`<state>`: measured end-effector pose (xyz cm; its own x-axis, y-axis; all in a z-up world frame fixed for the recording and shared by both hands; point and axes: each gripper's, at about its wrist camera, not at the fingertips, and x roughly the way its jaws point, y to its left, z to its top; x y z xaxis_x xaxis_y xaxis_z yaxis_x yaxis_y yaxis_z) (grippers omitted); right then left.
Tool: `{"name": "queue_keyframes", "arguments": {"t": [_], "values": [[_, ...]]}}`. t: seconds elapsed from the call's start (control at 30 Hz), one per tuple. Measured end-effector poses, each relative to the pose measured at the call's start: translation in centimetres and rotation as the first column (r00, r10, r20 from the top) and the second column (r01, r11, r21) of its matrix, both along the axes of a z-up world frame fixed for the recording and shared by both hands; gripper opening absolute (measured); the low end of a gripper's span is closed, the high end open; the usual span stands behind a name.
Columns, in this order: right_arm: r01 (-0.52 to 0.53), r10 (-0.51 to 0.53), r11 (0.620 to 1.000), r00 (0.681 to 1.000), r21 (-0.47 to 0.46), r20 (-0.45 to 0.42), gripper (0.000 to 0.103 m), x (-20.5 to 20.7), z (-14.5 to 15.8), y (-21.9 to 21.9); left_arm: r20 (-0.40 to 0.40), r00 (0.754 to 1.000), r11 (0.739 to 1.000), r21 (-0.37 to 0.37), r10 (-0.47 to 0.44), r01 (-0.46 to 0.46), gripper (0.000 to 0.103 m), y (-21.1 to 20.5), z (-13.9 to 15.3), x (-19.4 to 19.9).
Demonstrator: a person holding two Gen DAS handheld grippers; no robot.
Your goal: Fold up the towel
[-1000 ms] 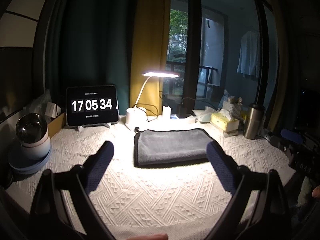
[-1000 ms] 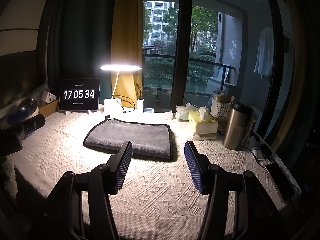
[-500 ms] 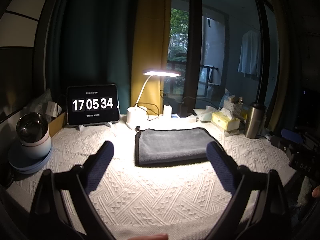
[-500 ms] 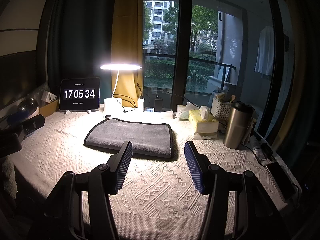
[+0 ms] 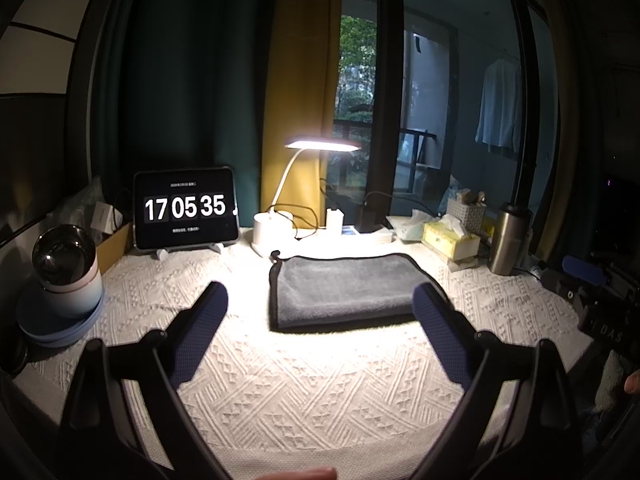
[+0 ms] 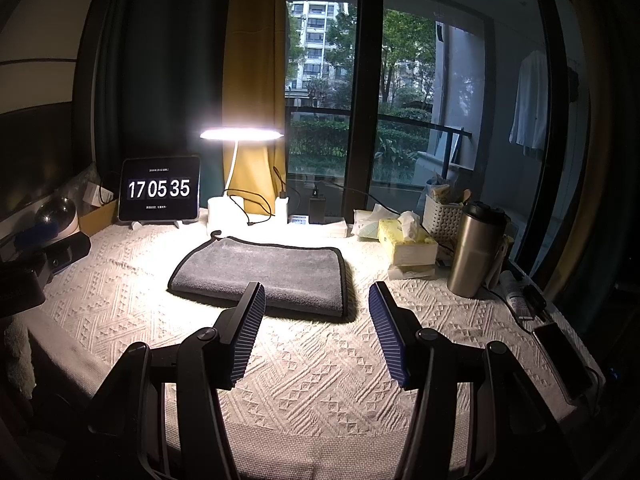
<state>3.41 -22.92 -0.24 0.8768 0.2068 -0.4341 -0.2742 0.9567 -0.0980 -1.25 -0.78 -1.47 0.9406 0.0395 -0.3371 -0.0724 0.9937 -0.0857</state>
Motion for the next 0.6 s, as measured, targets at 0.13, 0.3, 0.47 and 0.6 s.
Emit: {"name": "queue_keyframes", "arguments": {"t": [0.13, 0.3, 0.47, 0.6], "values": [[0.000, 0.000, 1.000, 1.000, 0.000, 0.000, 0.057, 0.00, 0.04, 0.00, 0.000, 1.000, 1.000, -0.002, -0.001, 0.001, 0.095, 0.01, -0.02, 0.03], [-0.001, 0.001, 1.000, 1.000, 0.000, -0.001, 0.057, 0.04, 0.06, -0.04, -0.001, 1.000, 1.000, -0.002, -0.002, 0.002, 0.095, 0.05, 0.00, 0.08], [0.000, 0.000, 1.000, 1.000, 0.000, -0.002, 0.057, 0.05, 0.02, 0.00, -0.002, 1.000, 1.000, -0.003, -0.002, 0.002, 0.095, 0.08, 0.01, 0.08], [0.000, 0.000, 1.000, 1.000, 0.002, -0.002, 0.057, 0.07, 0.06, -0.02, -0.003, 1.000, 1.000, -0.002, -0.003, 0.003, 0.095, 0.09, -0.01, 0.10]]}}
